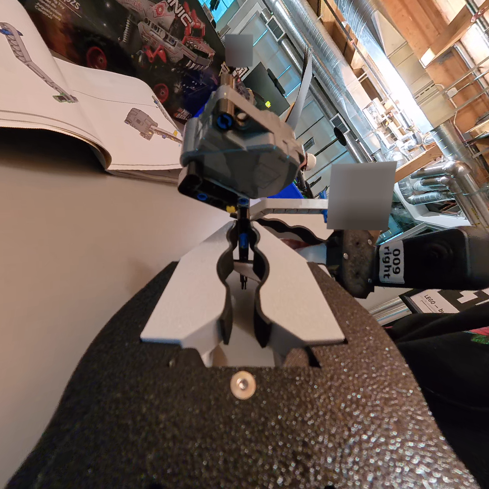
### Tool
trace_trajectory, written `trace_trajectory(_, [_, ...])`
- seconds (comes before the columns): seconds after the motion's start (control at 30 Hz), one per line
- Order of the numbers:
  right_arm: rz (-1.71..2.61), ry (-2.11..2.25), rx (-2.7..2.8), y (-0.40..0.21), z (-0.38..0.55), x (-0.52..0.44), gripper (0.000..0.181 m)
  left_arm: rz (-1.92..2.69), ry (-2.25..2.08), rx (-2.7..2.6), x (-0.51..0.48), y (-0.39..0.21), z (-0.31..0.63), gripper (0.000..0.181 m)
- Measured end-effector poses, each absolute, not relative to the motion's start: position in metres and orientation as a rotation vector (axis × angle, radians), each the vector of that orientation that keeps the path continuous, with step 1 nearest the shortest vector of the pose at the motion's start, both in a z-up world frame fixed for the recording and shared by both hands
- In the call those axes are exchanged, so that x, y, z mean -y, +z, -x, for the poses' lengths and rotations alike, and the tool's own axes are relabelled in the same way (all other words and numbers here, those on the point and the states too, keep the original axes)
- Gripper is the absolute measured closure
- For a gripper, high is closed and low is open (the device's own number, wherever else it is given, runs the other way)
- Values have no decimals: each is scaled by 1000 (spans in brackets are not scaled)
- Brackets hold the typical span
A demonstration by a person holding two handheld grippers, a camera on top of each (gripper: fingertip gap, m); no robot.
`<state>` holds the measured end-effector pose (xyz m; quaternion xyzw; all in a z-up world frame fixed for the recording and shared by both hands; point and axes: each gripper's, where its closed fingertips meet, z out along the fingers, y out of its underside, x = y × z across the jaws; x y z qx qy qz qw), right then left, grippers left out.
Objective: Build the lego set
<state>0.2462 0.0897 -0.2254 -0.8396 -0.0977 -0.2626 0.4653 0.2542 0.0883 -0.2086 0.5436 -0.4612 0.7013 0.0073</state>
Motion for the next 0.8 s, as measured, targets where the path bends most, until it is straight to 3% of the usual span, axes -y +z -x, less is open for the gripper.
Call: trace_trajectory(0.8, [2037,-569,318,-229,-243,-86,146,-1671,2152,1458,-94,-212,-251,176])
